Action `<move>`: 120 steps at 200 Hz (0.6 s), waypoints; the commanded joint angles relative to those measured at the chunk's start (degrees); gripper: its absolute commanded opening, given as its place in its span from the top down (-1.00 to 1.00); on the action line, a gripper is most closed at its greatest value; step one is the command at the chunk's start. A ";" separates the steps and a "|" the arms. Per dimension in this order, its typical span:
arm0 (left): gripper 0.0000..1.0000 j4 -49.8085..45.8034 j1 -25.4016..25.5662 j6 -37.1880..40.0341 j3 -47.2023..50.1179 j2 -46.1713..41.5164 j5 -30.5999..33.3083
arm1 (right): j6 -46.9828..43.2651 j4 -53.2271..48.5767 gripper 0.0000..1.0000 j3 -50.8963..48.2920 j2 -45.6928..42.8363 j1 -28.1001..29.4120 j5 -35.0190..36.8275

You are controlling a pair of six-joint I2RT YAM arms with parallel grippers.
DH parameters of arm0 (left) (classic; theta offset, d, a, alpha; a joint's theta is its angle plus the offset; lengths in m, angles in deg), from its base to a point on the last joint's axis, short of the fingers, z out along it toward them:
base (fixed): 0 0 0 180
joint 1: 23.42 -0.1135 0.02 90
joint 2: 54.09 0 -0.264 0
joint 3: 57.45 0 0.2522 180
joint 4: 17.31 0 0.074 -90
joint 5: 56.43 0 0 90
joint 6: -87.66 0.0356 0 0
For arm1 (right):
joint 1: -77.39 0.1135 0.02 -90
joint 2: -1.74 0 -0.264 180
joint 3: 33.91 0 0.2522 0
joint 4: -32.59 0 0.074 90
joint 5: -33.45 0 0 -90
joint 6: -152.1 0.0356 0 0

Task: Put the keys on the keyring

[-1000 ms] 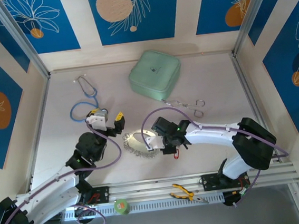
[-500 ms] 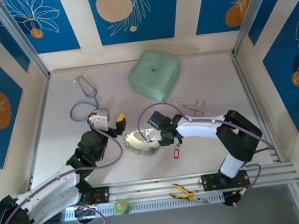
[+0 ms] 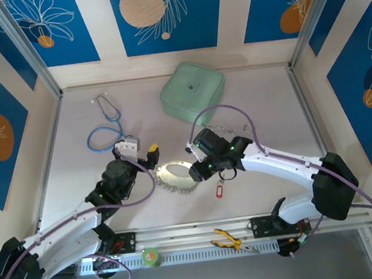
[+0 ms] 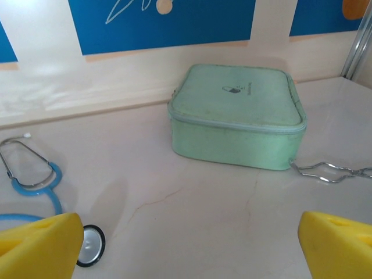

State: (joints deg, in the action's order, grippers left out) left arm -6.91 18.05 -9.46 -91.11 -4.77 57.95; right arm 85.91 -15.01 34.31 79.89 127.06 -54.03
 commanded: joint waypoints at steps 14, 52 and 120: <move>-0.89 1.54 -0.58 -2.89 -2.24 2.61 -0.72 | 25.92 -4.11 0.34 -1.10 0.99 -0.46 -8.55; -0.88 2.97 -0.60 -4.14 -2.26 3.50 -2.32 | 30.28 -0.62 0.42 -3.16 5.38 -3.81 -12.86; -0.86 2.56 -0.56 -4.09 -1.49 2.05 -2.83 | 29.20 1.01 0.44 -2.17 13.08 -4.47 -12.91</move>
State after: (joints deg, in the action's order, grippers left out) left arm -6.36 17.94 -12.84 -91.60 -1.53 56.07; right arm 114.28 -14.57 32.08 90.95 122.88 -64.82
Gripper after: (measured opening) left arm 0.931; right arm 0.284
